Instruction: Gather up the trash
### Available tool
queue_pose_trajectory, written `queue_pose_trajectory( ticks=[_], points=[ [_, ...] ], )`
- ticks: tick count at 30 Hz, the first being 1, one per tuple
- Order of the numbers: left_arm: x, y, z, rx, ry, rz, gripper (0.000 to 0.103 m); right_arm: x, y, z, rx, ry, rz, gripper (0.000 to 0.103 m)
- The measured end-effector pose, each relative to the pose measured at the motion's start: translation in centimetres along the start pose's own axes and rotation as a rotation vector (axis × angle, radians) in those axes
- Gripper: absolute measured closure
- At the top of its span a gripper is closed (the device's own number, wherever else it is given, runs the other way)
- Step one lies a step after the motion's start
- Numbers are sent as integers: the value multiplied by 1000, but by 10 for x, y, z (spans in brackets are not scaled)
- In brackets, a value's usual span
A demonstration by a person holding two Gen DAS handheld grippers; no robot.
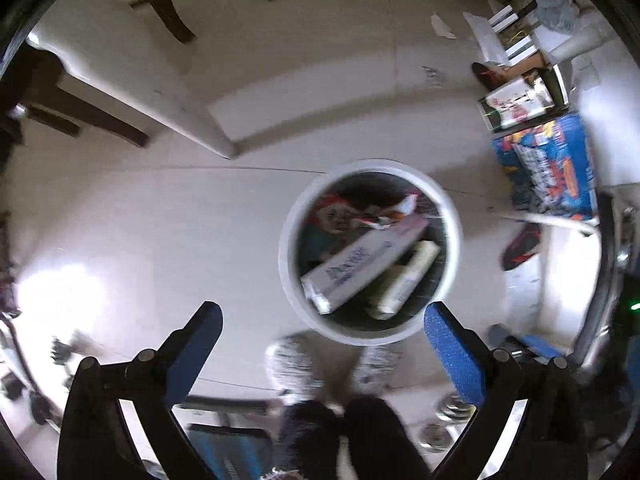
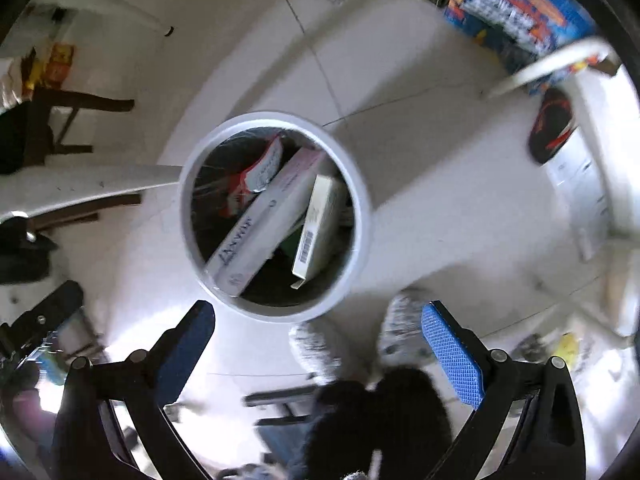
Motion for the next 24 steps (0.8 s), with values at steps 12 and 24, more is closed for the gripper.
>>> queue_pose_trajectory(
  ticks=[12,24],
  points=[
    [46,-105,-3,-37,32,61,0,30,-132,-28,117,-145,107,0],
    [110,-258,20,40,67,120,0,104,-313,-59,74,-230,191,0]
  ],
)
Point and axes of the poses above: each gripper's, at about its wrist camera, not at the fingertips, and y roughly the way its jaws point, z to its right, x to its underside, the point moved 5 cm from there along y, roughly the way its jaws point, and after that the axes turned 3 degrees about -y, right-handed, at the moved point
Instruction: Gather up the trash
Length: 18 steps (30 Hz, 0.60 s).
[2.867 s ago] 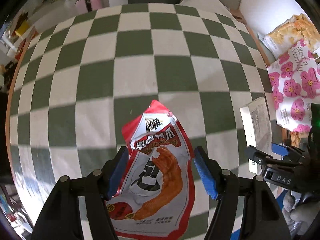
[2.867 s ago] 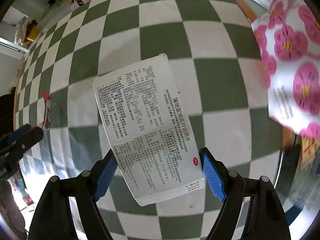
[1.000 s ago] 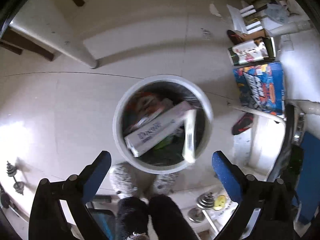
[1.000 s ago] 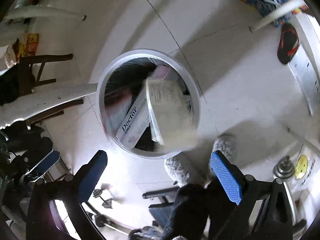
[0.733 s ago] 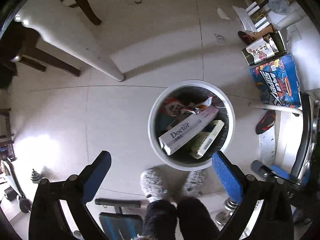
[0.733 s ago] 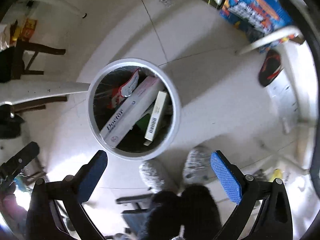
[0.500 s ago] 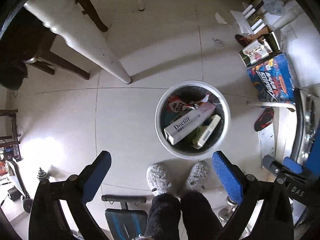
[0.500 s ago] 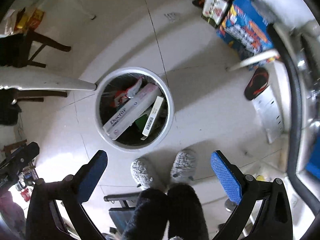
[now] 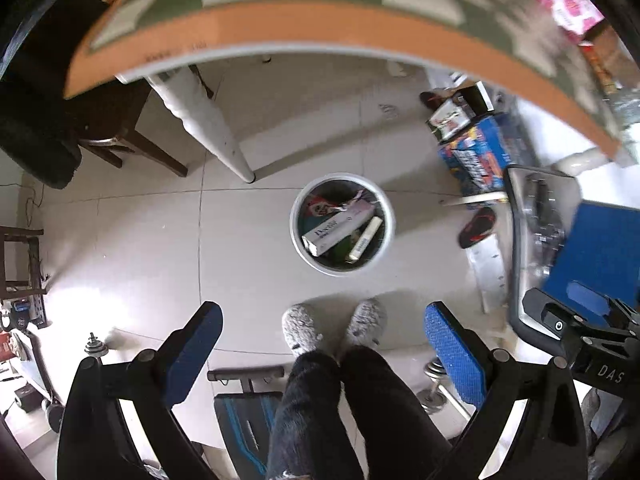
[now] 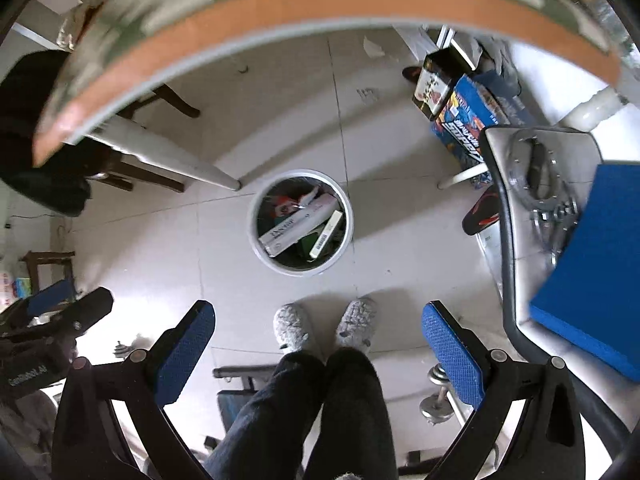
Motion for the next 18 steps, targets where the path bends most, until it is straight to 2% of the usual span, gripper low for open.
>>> queue_pose_trajectory(
  ticks=[10,18],
  points=[
    [15,-118,22,130,15,69,0,26,-147,-14,-98,-28,71,0],
    [18,-191,26,223,16,134,0,34,-235,-21,-195,-50,125,0]
  ],
)
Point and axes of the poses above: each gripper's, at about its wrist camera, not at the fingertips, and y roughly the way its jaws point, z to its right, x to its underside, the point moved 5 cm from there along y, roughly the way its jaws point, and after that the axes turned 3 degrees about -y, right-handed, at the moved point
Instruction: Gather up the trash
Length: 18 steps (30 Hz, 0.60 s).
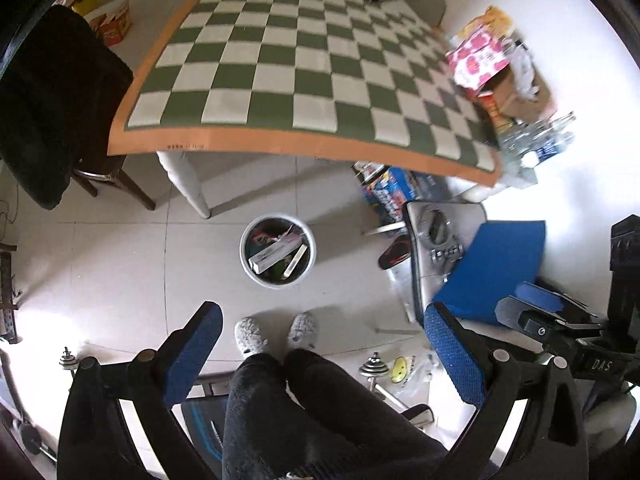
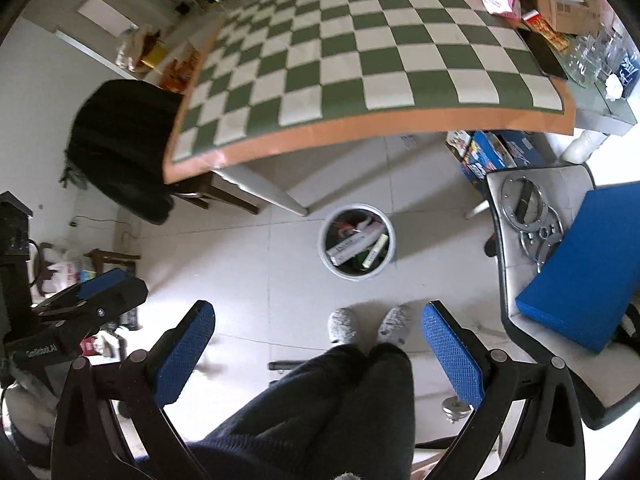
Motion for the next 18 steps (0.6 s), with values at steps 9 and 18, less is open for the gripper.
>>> queue_pose_trajectory(
  ticks=[9,18],
  points=[
    [0,-66,16,88,-22,84,0,2,-59,-28,-86,-39,26,0],
    [5,-93,21,125,-35,108,0,3,-87,-46,-107,-87,22,0]
  ],
)
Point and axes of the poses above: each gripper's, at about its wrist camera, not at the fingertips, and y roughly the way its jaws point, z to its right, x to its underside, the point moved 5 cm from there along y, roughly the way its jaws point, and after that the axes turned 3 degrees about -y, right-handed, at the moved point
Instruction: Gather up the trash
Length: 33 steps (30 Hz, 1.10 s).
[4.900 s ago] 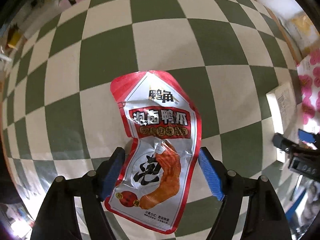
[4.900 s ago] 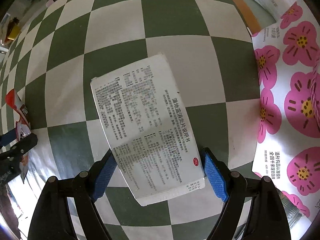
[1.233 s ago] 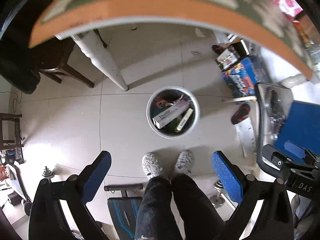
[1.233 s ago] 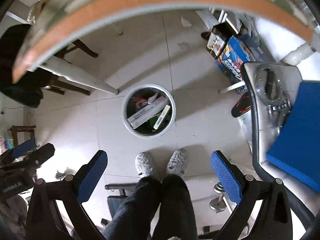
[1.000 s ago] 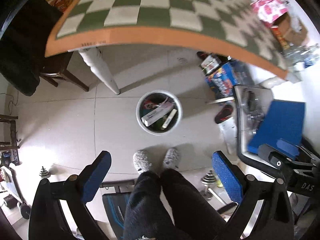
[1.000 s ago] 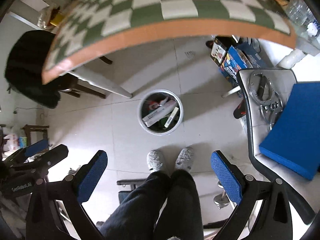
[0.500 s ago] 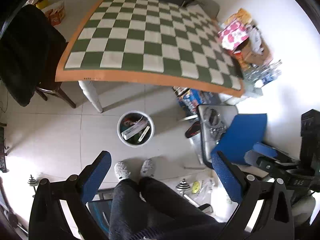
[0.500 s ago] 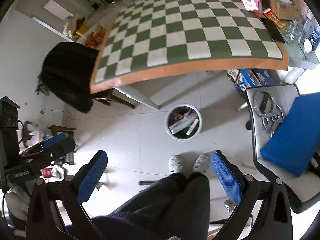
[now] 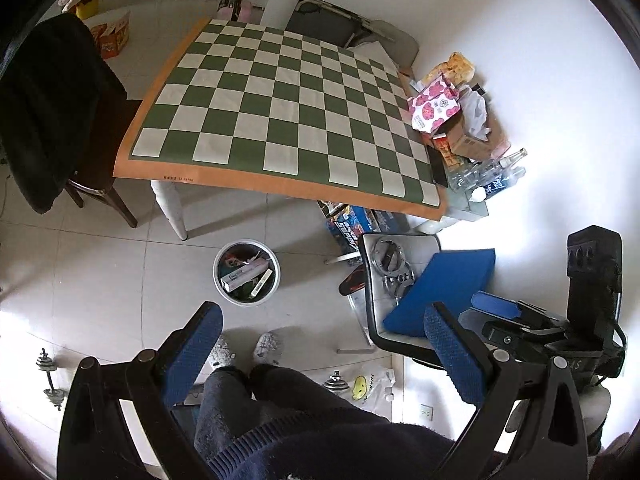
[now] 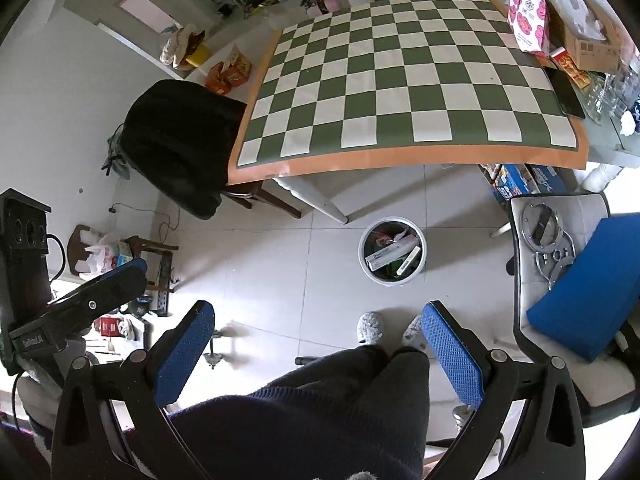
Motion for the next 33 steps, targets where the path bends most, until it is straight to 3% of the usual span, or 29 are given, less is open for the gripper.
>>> queue_pose_trajectory(
  ticks=[33],
  points=[
    [10,-13,1,10,23,-8,0,2,-6,-7,-10,-25,-37,0]
  ],
)
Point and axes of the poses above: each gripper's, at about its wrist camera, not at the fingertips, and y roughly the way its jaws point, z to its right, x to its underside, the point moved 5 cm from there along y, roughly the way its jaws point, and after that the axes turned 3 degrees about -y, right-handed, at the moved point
